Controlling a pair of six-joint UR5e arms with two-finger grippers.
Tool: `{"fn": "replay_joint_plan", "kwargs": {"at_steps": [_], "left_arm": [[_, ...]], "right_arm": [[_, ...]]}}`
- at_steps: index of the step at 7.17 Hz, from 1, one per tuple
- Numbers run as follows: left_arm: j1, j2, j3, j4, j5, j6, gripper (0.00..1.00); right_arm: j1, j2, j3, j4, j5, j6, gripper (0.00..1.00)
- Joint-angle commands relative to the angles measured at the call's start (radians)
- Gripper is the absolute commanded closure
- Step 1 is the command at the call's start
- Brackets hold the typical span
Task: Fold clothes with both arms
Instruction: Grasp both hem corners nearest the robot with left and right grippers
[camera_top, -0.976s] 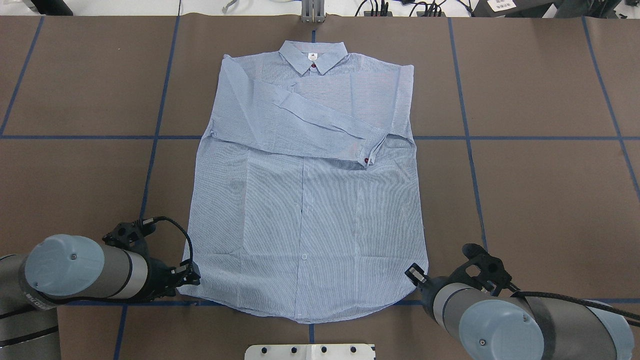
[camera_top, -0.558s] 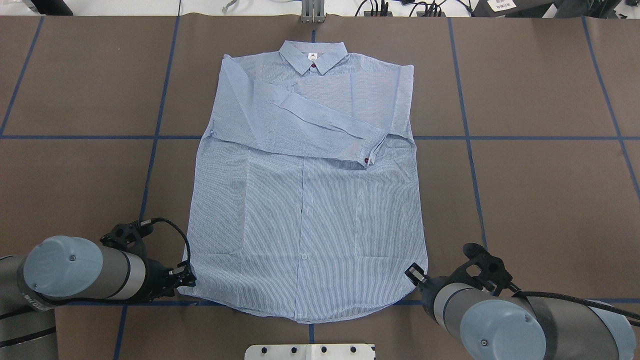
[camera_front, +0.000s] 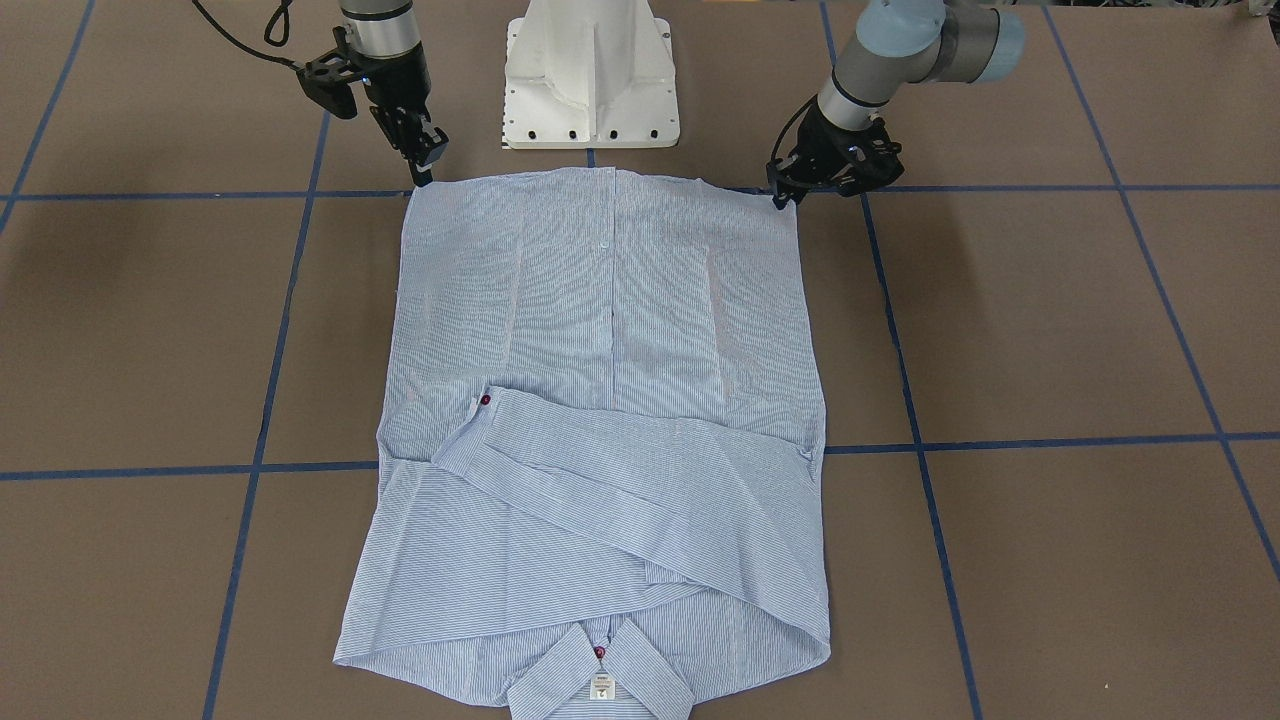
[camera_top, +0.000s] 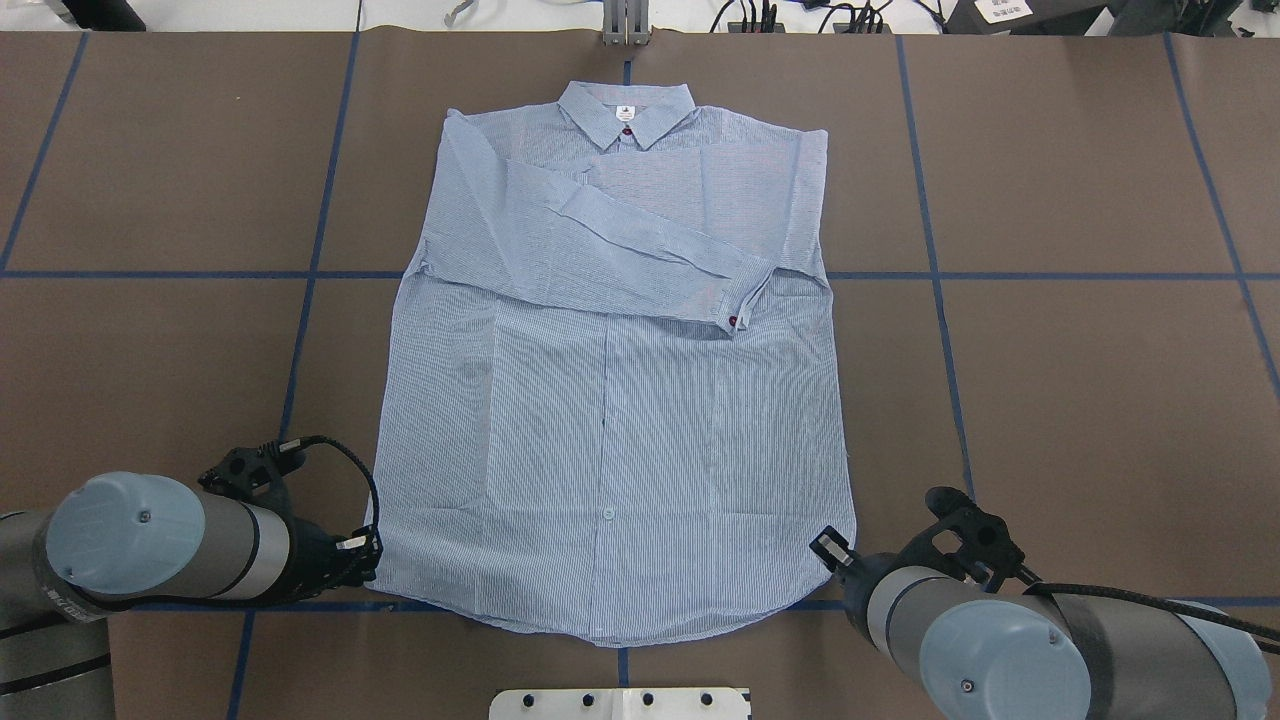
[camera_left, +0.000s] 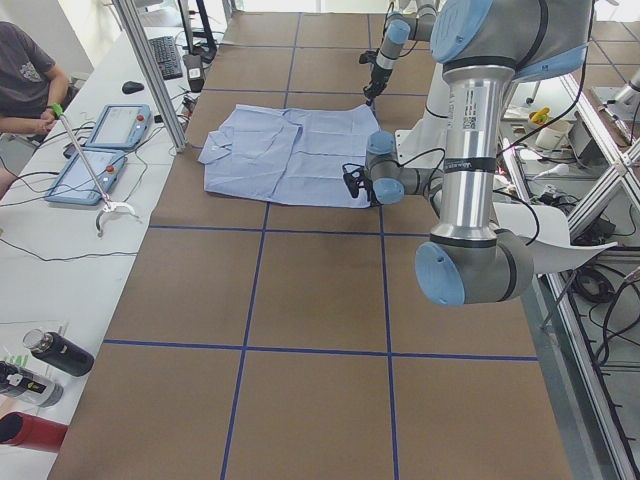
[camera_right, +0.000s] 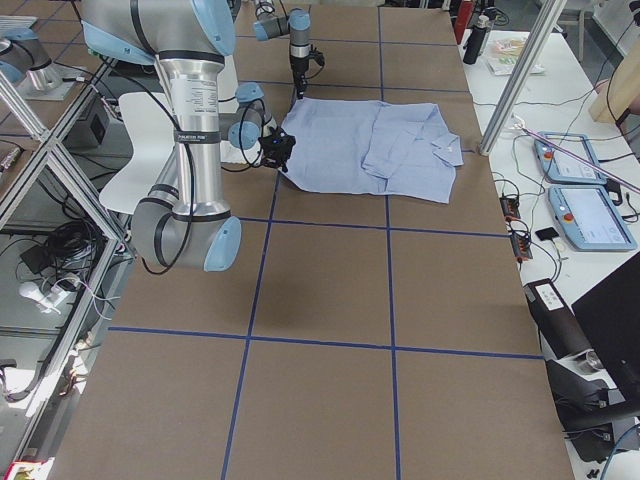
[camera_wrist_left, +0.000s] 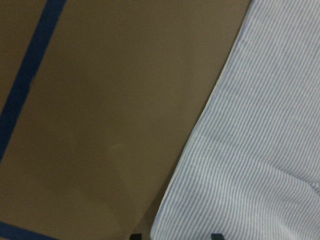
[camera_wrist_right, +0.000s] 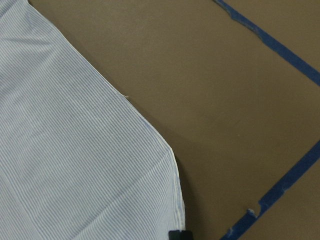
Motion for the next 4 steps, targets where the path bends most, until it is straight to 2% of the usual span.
{"fn": "replay_joint_plan", "kwargs": {"at_steps": [1, 4], "left_arm": [[-0.002, 0.011, -0.026, 0.003, -0.003, -0.001, 1.00], [0.005, 0.108, -0.207, 0.007, -0.022, -0.022, 1.00]], "right_arm": [[0.000, -0.001, 0.000, 0.001, 0.000, 0.000, 1.00], [0.001, -0.009, 0.008, 0.000, 0.000, 0.000, 1.00]]}}
